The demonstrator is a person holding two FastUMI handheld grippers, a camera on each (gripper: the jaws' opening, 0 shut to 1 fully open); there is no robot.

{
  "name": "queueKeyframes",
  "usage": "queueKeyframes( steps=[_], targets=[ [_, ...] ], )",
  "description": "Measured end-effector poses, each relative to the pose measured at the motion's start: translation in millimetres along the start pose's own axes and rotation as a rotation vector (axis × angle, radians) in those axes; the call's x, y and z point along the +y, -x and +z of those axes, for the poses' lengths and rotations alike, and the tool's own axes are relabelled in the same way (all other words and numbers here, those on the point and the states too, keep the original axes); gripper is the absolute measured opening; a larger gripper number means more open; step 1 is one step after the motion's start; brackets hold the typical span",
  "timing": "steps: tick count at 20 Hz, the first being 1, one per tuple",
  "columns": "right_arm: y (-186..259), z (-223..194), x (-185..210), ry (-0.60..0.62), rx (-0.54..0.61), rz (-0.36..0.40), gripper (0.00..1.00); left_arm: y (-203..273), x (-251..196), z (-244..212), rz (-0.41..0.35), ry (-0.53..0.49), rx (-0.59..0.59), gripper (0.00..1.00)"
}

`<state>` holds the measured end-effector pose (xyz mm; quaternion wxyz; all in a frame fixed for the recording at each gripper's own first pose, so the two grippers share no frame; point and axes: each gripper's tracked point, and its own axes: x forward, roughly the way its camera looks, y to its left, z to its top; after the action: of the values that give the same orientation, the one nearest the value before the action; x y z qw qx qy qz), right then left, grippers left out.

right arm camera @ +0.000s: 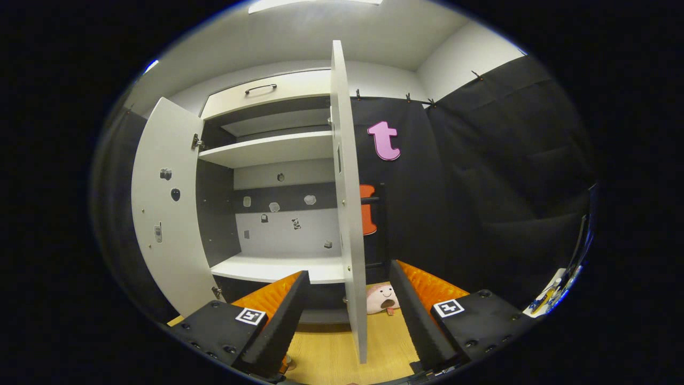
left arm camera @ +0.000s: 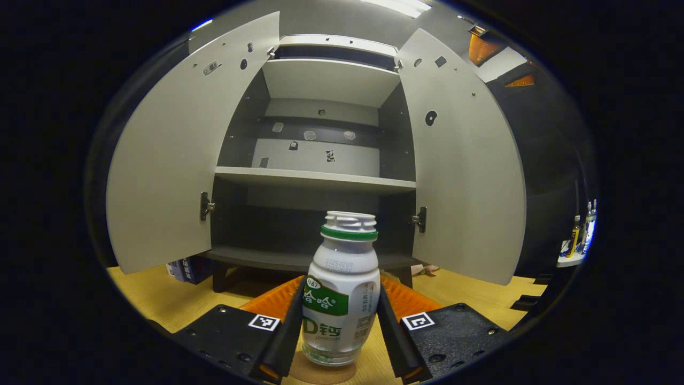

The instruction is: Grasp the bottle in the cabinet with the left hand and place it on the coaster, then close the right door with the right hand and the left door with the left hand.

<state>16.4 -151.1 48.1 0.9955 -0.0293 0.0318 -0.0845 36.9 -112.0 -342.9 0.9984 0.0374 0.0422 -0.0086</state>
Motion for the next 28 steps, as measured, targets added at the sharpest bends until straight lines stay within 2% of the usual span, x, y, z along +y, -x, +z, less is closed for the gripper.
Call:
queueKeyframes(
  steps=[3,7,11,17,18,19,21,23,26,28],
  targets=[
    [-2,-1,-20,0.011,0.0,-0.058,0.98,3,10,-7,0.047,-0.002,0.013,0.69],
    [-2,-2,-32,0.009,0.003,-0.089,0.98,11,16,-26,0.07,-0.012,0.047,0.69],
    [-5,-2,-34,0.004,0.002,-0.088,0.98,15,26,-36,0.117,0.019,0.061,0.69],
    [-6,-2,-31,0.009,0.002,-0.079,0.98,18,27,-31,0.125,0.019,0.063,0.72],
    [-7,-4,-32,0.009,0.005,-0.083,0.98,18,25,-27,0.118,0.013,0.069,0.75],
    [-8,-6,-32,0.008,0.006,-0.084,0.98,19,23,-23,0.113,-0.001,0.069,0.86],
    [-7,-9,-32,0.004,0.008,-0.083,0.98,21,23,-9,0.103,-0.016,0.051,0.95],
    [-5,-11,-34,0.001,0.005,-0.08,0.98,25,29,11,0.122,0.006,0.045,0.95],
    [-3,-15,-46,0.006,0.006,-0.091,0.98,28,34,64,0.148,0.074,0.0,0.95],
    [0,-10,-60,0.006,-0.005,-0.113,0.98,28,32,103,0.143,0.061,-0.027,0.95]
  ],
)
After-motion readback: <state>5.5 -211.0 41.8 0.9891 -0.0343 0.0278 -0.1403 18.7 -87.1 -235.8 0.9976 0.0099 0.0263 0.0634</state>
